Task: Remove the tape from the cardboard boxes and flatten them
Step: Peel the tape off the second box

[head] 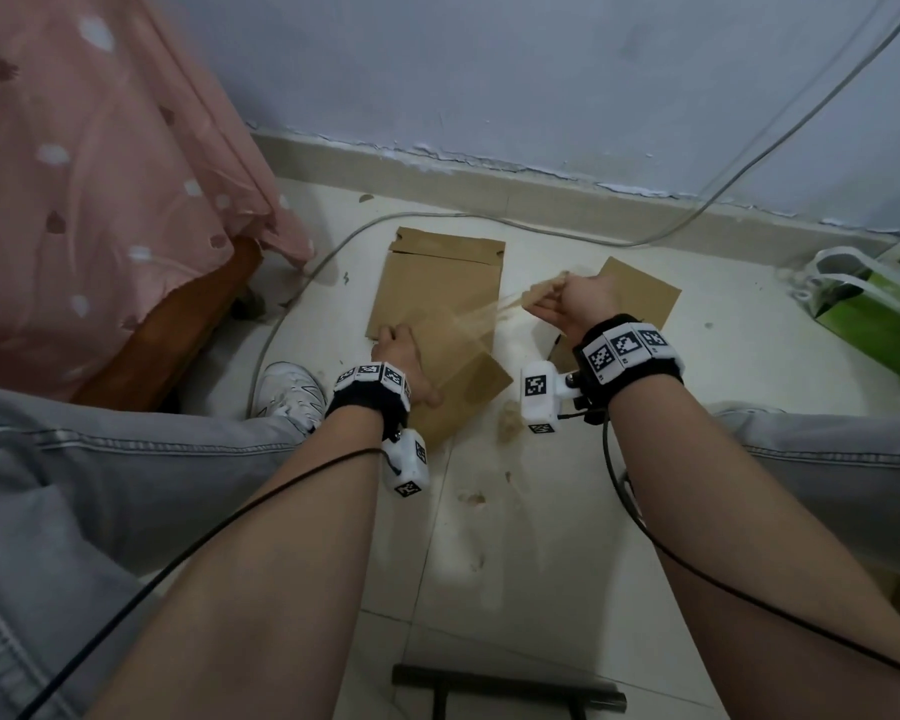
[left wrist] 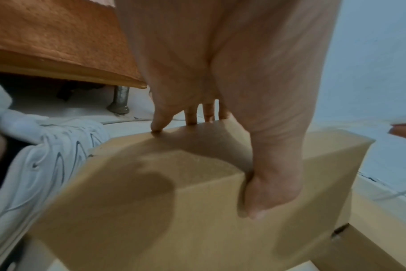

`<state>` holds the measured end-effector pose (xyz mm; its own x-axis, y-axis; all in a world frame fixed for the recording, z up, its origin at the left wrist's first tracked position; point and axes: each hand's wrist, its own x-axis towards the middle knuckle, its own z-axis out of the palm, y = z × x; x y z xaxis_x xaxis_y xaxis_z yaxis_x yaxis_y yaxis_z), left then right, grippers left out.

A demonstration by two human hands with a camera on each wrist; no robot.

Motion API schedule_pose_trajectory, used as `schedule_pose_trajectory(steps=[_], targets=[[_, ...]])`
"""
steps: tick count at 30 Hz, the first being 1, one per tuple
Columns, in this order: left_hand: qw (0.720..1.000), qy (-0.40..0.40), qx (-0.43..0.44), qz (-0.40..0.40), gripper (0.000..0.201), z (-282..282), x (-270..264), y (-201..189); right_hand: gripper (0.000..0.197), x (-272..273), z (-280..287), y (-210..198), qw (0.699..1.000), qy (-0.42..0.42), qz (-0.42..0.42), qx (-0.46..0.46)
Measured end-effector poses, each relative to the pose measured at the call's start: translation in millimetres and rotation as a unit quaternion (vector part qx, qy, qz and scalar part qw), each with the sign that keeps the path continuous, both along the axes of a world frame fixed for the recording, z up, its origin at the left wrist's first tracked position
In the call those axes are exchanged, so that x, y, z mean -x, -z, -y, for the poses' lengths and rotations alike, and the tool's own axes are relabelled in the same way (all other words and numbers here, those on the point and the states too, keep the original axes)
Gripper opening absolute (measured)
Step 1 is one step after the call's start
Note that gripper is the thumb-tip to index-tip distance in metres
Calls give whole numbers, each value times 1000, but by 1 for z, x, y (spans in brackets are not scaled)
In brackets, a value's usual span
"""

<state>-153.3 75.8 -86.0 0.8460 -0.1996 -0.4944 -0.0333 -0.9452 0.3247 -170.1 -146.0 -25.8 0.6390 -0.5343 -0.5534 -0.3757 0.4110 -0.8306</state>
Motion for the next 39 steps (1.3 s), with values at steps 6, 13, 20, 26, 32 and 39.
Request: schedule_pose_trajectory(steps=[6, 13, 20, 26, 32, 39], targets=[[997, -25, 79, 7, 121, -15, 6, 6, 16, -7, -13, -2, 999, 42, 17, -1], [992, -11, 123, 16, 122, -20, 12, 9, 55, 0, -4, -8, 998, 54, 4, -12], [989, -3, 146, 13, 120, -22, 16, 11, 31, 1, -1, -22, 999, 35, 1, 16], [989, -23, 148, 15, 119, -26, 16, 14, 39, -20, 5, -31, 999, 36, 20, 26], [987, -31, 156, 10, 121, -31, 18, 17, 39, -16, 4, -18, 997, 50, -22, 63], [989, -95, 115, -7, 119, -74, 8, 13, 34, -20, 70, -122, 989, 50, 76, 117]])
